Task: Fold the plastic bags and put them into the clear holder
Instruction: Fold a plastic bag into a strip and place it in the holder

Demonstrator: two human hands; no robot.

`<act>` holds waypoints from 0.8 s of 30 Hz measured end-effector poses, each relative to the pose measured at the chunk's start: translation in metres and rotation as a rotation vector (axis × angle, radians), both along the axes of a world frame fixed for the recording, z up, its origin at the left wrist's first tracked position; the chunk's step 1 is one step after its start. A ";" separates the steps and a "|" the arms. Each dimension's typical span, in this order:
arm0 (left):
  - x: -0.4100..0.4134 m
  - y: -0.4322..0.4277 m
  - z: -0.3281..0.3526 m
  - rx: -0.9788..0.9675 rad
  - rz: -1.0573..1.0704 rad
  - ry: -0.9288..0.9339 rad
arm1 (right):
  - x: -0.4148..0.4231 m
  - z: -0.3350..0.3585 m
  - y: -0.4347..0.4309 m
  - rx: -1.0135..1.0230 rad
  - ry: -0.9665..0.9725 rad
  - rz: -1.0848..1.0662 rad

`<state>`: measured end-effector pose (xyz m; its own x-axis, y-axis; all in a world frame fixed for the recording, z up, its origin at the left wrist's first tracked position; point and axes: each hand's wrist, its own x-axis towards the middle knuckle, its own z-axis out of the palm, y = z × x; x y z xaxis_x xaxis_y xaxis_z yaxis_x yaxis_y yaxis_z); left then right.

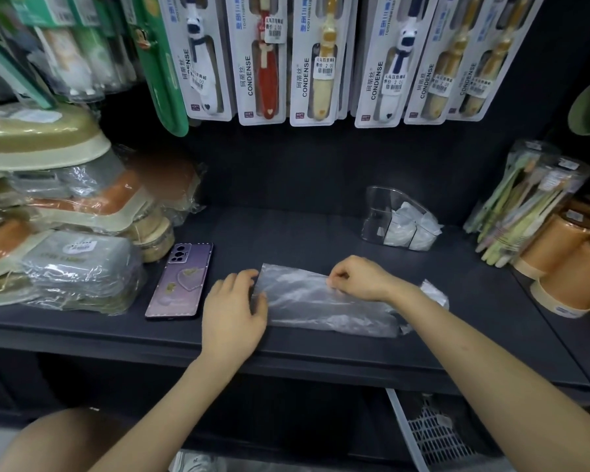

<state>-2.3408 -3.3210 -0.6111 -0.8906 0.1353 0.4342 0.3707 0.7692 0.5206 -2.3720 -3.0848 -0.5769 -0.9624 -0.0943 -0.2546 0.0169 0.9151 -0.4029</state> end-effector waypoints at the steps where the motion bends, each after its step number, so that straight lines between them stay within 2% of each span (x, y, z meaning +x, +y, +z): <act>1: -0.003 0.002 -0.001 -0.052 -0.040 0.061 | -0.001 0.000 0.000 0.001 -0.003 0.000; 4: -0.013 0.009 -0.006 -0.151 -0.240 0.110 | -0.004 0.001 -0.001 -0.007 -0.018 0.002; 7: -0.020 0.020 -0.008 -0.239 -0.368 -0.002 | -0.007 0.001 0.000 -0.019 -0.032 0.007; 11: -0.024 0.028 -0.013 -0.395 -0.401 -0.213 | -0.011 -0.001 0.001 -0.013 -0.022 0.023; 14: -0.024 0.029 -0.016 -0.503 -0.386 -0.238 | -0.012 -0.003 0.002 -0.019 -0.039 0.019; 19: -0.026 0.030 -0.020 -0.563 -0.375 -0.244 | -0.010 0.005 0.011 -0.134 -0.066 -0.051; 21: -0.026 0.031 -0.021 -0.560 -0.375 -0.249 | 0.000 0.010 0.013 0.012 0.093 -0.081; 23: -0.027 0.031 -0.022 -0.560 -0.371 -0.248 | 0.017 0.002 0.006 0.279 0.479 -0.085; 24: -0.027 0.032 -0.022 -0.566 -0.369 -0.244 | 0.028 -0.007 -0.003 0.346 0.599 -0.056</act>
<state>-2.3680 -3.2895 -0.6330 -0.8061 0.5918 0.0028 0.5825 0.7926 0.1802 -2.3441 -3.0880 -0.5841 -0.9477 -0.0493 0.3154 -0.0663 0.9969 -0.0432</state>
